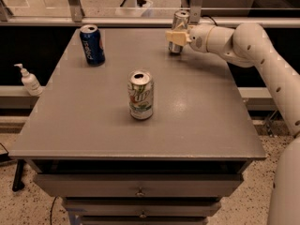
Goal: Pick redbull can
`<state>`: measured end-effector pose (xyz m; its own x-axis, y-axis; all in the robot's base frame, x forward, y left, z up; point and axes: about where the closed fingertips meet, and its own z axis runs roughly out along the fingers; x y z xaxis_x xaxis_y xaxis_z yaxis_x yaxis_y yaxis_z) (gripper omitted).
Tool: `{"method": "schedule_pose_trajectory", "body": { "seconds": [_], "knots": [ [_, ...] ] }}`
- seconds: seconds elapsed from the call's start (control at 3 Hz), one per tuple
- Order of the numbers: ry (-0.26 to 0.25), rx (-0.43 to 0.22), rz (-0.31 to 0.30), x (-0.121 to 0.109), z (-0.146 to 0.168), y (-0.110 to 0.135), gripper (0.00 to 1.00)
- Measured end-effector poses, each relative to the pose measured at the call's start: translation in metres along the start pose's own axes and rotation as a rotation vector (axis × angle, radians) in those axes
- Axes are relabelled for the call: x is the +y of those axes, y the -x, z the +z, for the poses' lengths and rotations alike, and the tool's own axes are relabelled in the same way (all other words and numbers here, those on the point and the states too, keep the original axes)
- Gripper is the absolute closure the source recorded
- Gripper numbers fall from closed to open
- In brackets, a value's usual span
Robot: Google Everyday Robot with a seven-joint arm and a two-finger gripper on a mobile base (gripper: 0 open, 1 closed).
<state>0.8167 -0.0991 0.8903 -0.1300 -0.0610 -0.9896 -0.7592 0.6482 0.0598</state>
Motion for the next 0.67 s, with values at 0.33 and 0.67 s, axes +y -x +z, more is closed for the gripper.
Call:
{"method": "schedule_pose_trajectory", "body": {
  "seconds": [0.33, 0.67],
  "knots": [
    [0.045, -0.041, 0.005, 0.01, -0.011, 0.013, 1.0],
    [0.128, -0.079, 0.008, 0.035, -0.027, 0.036, 1.0]
  ]
}}
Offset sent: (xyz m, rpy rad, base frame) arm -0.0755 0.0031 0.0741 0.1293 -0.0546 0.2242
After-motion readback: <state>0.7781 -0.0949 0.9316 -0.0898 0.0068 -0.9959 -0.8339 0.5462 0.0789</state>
